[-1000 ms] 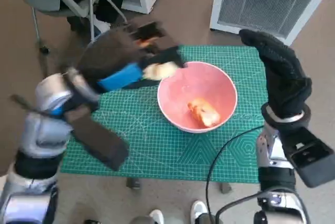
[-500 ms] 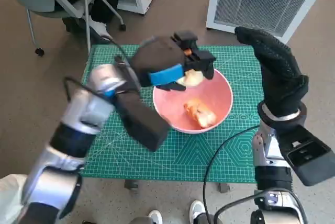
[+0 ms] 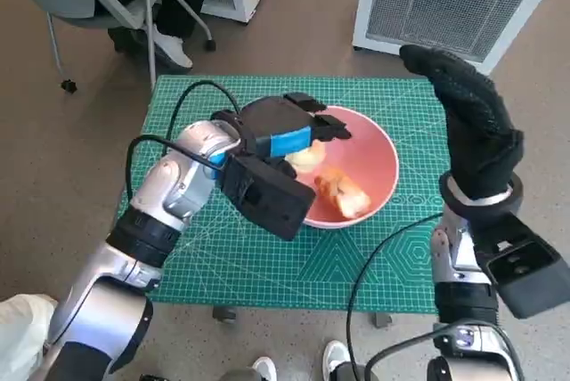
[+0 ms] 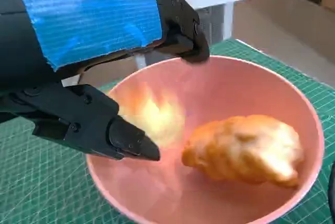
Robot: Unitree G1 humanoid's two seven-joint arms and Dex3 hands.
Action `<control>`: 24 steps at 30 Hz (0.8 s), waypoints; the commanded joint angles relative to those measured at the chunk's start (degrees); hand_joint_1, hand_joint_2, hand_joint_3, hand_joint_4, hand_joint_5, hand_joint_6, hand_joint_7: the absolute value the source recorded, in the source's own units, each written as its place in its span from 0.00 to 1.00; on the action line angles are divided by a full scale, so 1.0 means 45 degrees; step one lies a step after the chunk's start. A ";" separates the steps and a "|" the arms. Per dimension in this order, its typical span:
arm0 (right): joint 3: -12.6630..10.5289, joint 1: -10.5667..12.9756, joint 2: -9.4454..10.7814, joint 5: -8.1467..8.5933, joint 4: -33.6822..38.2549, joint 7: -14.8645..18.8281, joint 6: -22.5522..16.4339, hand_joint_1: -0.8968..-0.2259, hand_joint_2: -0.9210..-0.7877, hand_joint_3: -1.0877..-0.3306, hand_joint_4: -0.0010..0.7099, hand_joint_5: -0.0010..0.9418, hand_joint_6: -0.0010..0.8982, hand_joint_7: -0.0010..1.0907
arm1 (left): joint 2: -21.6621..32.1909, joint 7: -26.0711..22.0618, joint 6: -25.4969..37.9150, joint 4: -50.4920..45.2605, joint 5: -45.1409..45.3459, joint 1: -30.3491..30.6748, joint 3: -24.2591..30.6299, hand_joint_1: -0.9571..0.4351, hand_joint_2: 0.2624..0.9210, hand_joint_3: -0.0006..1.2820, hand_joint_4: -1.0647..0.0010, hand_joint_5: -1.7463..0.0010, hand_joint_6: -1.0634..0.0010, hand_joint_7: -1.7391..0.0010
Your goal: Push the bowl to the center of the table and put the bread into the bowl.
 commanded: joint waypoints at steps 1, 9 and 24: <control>-0.0031 0.0183 0.0003 -0.0154 -0.0062 -0.0233 0.0168 0.49 0.00 0.38 0.00 0.50 0.00 0.65 | 0.0136 0.0123 -0.0423 -0.0674 -0.1378 0.0454 0.1019 0.37 0.88 0.00 1.00 1.00 0.81 1.00; 0.0057 0.0112 0.0077 -0.0316 -0.0443 -0.0560 0.0418 0.48 0.00 0.37 0.00 0.50 0.00 0.65 | -0.0405 0.0940 -0.1367 -0.1761 -0.4785 0.1658 0.3408 0.38 0.92 0.01 1.00 1.00 0.83 1.00; 0.0110 -0.0789 0.0015 -0.0363 -0.0213 -0.0845 0.0625 0.50 0.00 0.41 0.01 0.50 0.00 0.63 | -0.2012 0.3184 -0.3633 -0.3226 -0.8325 0.3577 0.6033 0.28 1.00 0.22 0.86 0.98 0.73 0.96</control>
